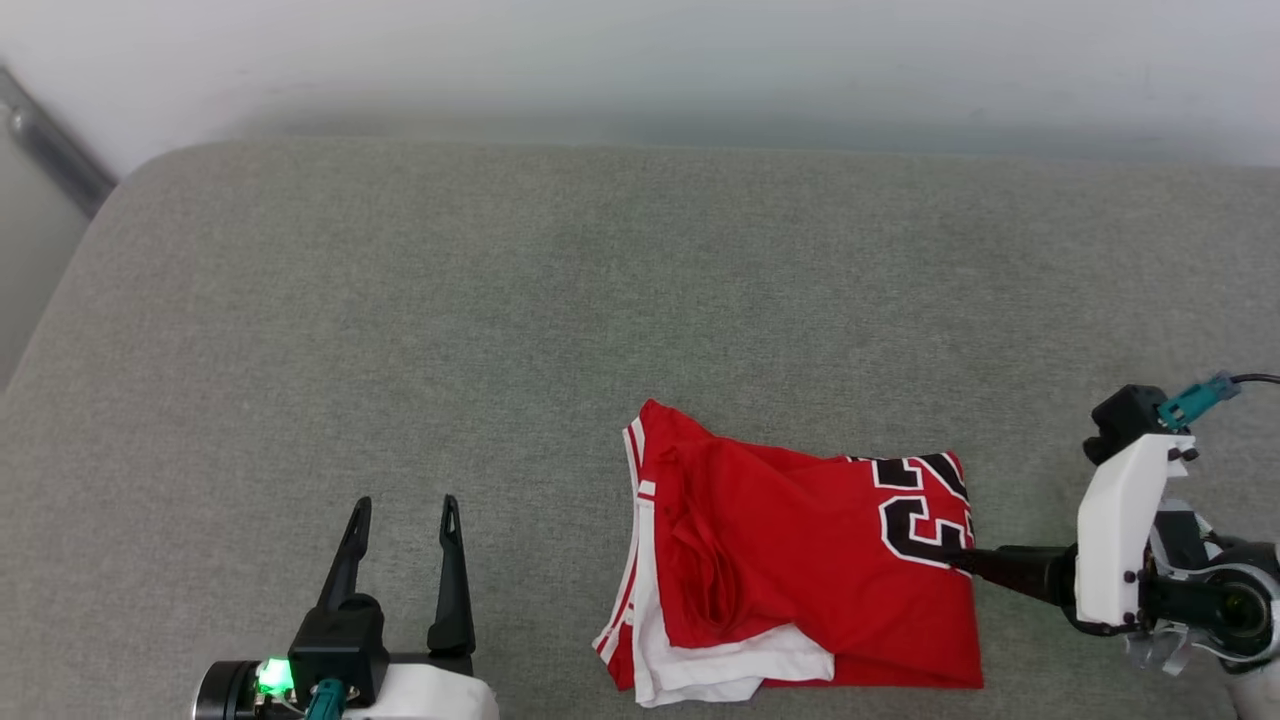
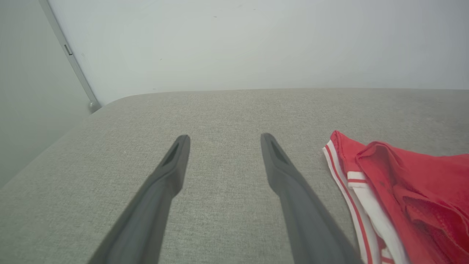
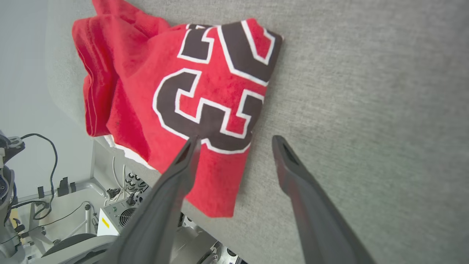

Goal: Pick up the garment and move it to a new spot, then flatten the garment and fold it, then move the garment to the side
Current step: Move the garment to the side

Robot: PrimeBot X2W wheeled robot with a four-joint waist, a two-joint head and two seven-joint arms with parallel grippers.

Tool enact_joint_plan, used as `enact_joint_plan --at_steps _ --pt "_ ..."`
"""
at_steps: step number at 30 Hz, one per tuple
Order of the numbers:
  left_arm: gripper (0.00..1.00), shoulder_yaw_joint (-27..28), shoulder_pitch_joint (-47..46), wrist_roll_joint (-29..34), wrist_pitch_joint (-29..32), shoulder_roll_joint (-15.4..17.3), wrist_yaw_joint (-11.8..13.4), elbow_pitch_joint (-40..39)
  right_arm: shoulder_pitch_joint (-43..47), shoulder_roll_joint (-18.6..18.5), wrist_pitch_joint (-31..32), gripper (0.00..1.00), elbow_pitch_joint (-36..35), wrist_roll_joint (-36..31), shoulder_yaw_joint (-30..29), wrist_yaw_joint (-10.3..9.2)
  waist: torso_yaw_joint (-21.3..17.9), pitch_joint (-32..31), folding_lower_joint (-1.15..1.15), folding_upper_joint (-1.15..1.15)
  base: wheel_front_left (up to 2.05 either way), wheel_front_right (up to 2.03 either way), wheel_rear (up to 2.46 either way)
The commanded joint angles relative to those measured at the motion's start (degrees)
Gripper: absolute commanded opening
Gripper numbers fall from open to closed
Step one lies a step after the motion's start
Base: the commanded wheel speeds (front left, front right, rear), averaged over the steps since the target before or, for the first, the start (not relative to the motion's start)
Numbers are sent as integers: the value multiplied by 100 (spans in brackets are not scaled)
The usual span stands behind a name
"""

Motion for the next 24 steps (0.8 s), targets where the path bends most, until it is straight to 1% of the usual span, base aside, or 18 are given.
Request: enact_joint_plan --at_steps 1,6,12,14,15,16,21,24 --pt "100 -11 -82 -26 -13 -6 1 3 12 62 -11 100 43 4 31 -2 122 131 0 0 0 0 0" --pt "100 -115 -219 -48 -13 -6 30 -14 -39 380 -114 100 374 3 153 -2 281 352 0 0 0 0 0" --pt "100 -201 -347 -93 -13 -7 48 -3 255 563 -101 100 904 -363 808 -9 404 526 0 0 0 0 0" --pt "100 -225 -362 -93 -13 -7 57 7 336 589 -160 100 1063 -438 944 -16 430 547 0 0 0 0 0" --pt "100 -234 -364 -103 -13 -6 65 13 342 585 -209 15 1111 -487 1009 -34 435 549 0 0 0 0 0" --pt "100 -235 -374 -110 -13 -6 64 17 323 581 -302 0 1125 -525 1050 -37 434 549 0 0 0 0 0" --pt "100 -214 -313 -89 -13 -7 65 56 46 484 -669 0 1088 -581 1145 -35 369 416 0 0 0 0 0" --pt "100 -202 -229 -66 -13 -7 61 79 -192 370 -950 0 934 -595 1180 -27 308 270 0 0 0 0 0"
